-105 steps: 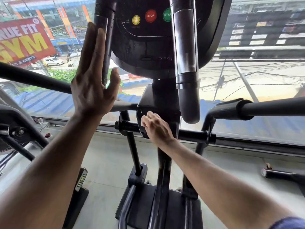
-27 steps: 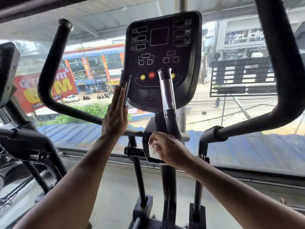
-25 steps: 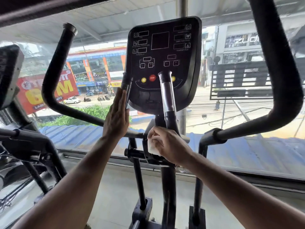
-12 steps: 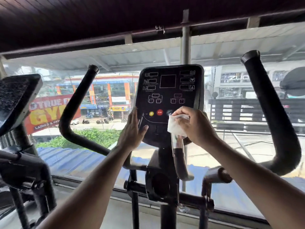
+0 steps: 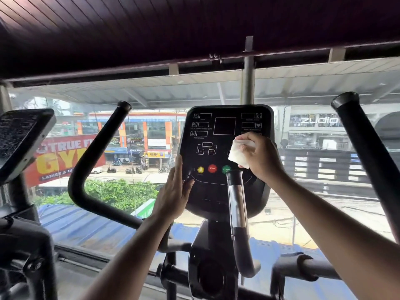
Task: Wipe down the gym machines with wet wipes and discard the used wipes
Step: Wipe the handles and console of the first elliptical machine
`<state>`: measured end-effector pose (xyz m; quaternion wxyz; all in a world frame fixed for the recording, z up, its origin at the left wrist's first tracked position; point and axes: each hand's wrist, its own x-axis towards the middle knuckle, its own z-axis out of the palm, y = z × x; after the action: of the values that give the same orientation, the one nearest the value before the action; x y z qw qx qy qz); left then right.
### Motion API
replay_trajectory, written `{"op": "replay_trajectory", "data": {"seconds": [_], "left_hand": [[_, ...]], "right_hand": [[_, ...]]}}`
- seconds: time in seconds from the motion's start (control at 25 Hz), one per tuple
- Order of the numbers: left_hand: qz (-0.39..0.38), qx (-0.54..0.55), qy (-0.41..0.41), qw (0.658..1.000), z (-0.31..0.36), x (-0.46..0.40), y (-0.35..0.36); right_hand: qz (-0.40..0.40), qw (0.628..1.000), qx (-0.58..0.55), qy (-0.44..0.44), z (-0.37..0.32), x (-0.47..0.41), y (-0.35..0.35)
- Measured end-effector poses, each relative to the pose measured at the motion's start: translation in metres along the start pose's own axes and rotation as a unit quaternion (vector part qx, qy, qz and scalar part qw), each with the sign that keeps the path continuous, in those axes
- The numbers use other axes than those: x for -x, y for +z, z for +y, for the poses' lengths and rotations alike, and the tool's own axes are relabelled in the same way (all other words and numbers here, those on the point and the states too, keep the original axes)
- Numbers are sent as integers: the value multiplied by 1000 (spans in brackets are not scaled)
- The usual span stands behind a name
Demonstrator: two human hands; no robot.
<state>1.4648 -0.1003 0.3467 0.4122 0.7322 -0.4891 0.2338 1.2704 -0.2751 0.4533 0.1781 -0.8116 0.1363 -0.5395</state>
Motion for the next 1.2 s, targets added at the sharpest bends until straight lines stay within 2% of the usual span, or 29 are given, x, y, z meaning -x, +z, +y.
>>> {"op": "replay_trajectory", "data": {"seconds": [0.08, 0.16, 0.24, 0.28, 0.36, 0.44, 0.56, 0.68, 0.84, 0.92, 1.08, 1.2], "left_hand": [[-26, 112, -21, 993, 1, 0, -4], [-49, 296, -78, 951, 1, -12, -12], [-10, 357, -124, 926, -14, -41, -21], [10, 345, -133, 929, -25, -59, -22], [34, 208, -106, 972, -40, -89, -19], [-7, 54, -37, 998, -49, -118, 0], [-72, -62, 38, 995, -53, -161, 31], [-54, -97, 80, 991, -62, -207, 50], [-61, -93, 61, 992, -70, -253, 70], [-77, -122, 40, 989, -72, -255, 83], [-30, -200, 52, 978, -77, -242, 95], [-23, -197, 60, 978, -78, -244, 94]], "right_hand": [[8, 1000, -14, 13, 5, -10, 7], [11, 999, -19, 30, 14, -26, 14], [32, 999, 24, 30, 23, -46, 21], [46, 998, 42, 31, 26, -58, 23], [68, 995, 65, 28, 31, -80, 26], [75, 992, 98, 0, 37, -104, 32], [46, 983, 147, -98, 46, -141, 46], [-3, 962, 214, -168, 57, -177, 64], [-28, 950, 238, -199, 66, -226, 98], [-45, 943, 244, -221, 70, -242, 118], [-111, 916, 283, -262, 81, -254, 166], [-98, 923, 264, -262, 84, -271, 199]]}}
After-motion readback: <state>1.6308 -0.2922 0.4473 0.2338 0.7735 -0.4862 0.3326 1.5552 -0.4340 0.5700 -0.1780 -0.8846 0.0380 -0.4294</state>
